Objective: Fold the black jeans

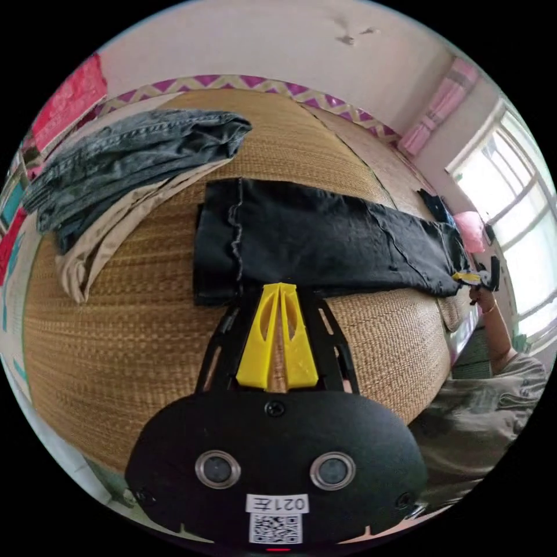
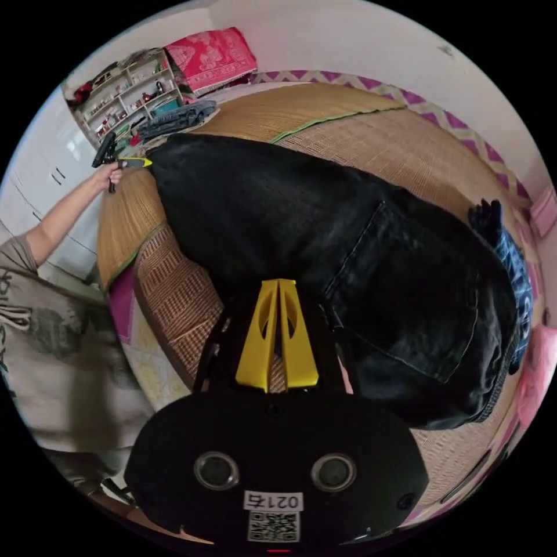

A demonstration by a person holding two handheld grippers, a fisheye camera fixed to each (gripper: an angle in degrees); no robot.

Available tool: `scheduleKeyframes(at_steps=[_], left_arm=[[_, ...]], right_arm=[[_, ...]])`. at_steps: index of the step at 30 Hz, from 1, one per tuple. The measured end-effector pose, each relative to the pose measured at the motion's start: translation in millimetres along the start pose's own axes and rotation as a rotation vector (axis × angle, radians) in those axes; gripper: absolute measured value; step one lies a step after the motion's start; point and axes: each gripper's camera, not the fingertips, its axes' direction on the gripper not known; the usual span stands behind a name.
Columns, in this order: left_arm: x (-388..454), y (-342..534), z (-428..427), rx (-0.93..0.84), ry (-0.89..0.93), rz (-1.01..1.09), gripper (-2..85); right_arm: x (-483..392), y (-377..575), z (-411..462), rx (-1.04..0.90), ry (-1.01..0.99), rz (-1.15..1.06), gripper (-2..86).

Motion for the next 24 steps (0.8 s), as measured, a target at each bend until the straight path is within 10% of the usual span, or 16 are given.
scheduleKeyframes(at_steps=[4,12,24], left_arm=[[-18,32,-39,0.139,-0.086,-0.055,-0.7],[-104,81,-42,0.25,0.35,-0.598,13.5],[-118,63,-32,0.288,0.261,-0.783,13.3]], right_arm=[[-1,8,-2,0.001,0.022,0.001,-0.6],[-23,62,-44,0.224,0.022,0.064,-0.6],[-20,167,-80,0.325,-0.021,0.161,-0.6]])
